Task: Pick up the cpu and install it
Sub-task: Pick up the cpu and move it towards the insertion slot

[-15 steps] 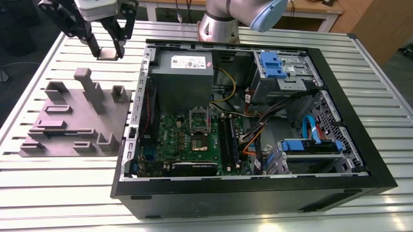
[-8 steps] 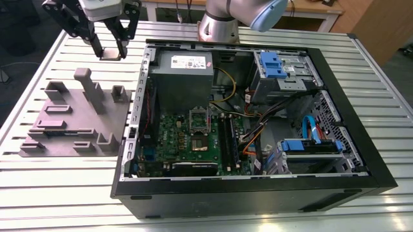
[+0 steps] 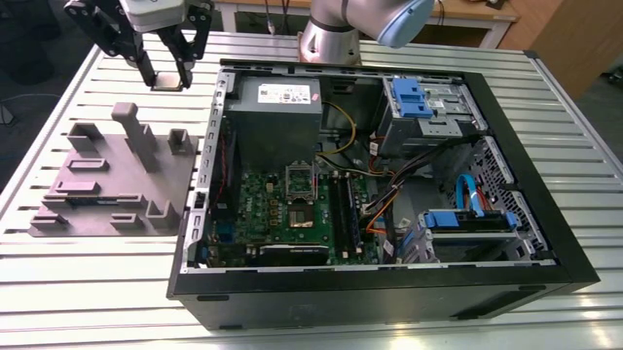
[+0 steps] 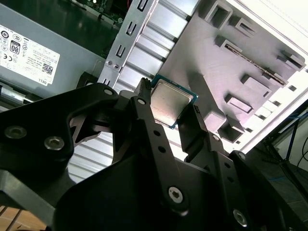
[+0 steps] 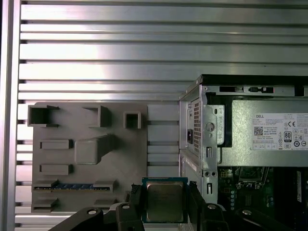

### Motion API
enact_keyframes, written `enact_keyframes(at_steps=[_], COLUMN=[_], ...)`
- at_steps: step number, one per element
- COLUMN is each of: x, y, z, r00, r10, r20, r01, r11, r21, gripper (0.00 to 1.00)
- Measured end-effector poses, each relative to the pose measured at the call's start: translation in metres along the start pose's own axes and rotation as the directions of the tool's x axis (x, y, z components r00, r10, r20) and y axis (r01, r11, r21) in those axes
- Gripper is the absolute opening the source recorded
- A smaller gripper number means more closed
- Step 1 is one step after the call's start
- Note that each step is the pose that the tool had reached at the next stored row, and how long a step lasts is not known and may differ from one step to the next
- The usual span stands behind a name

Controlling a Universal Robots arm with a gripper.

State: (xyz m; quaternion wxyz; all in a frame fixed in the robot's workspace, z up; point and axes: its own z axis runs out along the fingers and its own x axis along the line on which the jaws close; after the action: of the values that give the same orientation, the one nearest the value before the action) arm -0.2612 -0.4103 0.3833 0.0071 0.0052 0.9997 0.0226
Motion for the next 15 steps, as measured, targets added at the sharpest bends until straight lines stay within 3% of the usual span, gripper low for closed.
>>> enact_keyframes(at_steps=[15], x=[-0.0100], y=[0.0001], z=[0.0001], r00=[1.0000], r10=[0.000], r20=[0.0000], r01=[0.000], r11=[1.0000], r21=[0.0001], gripper=[0.47])
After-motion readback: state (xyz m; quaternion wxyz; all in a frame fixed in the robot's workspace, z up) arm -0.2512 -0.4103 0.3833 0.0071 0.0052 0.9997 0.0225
